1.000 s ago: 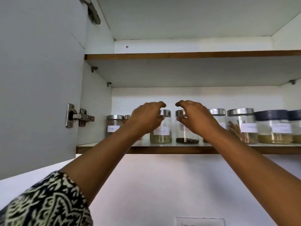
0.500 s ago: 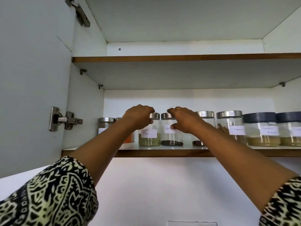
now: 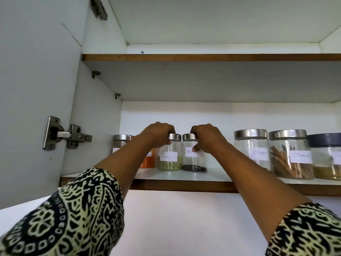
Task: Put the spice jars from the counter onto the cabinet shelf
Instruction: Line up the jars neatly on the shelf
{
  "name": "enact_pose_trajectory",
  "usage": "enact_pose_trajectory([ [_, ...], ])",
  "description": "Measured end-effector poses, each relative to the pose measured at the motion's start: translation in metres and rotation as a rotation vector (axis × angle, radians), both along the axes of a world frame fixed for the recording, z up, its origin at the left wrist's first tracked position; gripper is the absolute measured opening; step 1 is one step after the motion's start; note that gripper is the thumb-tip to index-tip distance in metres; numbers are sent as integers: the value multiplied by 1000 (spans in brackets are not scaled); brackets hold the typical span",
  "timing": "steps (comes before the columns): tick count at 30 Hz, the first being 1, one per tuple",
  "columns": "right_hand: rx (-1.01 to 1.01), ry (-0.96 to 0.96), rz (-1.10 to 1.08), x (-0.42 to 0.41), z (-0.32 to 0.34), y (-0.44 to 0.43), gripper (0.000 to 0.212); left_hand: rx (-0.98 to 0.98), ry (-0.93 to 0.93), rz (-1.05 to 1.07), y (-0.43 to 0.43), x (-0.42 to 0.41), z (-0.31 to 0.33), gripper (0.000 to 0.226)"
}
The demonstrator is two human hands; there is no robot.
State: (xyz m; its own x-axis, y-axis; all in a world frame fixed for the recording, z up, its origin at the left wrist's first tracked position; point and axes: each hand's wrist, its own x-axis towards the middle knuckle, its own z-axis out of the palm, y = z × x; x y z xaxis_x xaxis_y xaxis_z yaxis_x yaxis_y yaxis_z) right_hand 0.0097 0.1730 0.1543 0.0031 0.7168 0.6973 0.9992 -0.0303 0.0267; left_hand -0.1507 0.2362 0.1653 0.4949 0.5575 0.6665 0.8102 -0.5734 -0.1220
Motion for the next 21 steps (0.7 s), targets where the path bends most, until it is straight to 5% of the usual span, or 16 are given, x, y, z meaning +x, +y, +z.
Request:
enact_pose_trajectory([
  [21,-75,-55,-26,3,18,59,50,8,10,105,56,6,0,36],
])
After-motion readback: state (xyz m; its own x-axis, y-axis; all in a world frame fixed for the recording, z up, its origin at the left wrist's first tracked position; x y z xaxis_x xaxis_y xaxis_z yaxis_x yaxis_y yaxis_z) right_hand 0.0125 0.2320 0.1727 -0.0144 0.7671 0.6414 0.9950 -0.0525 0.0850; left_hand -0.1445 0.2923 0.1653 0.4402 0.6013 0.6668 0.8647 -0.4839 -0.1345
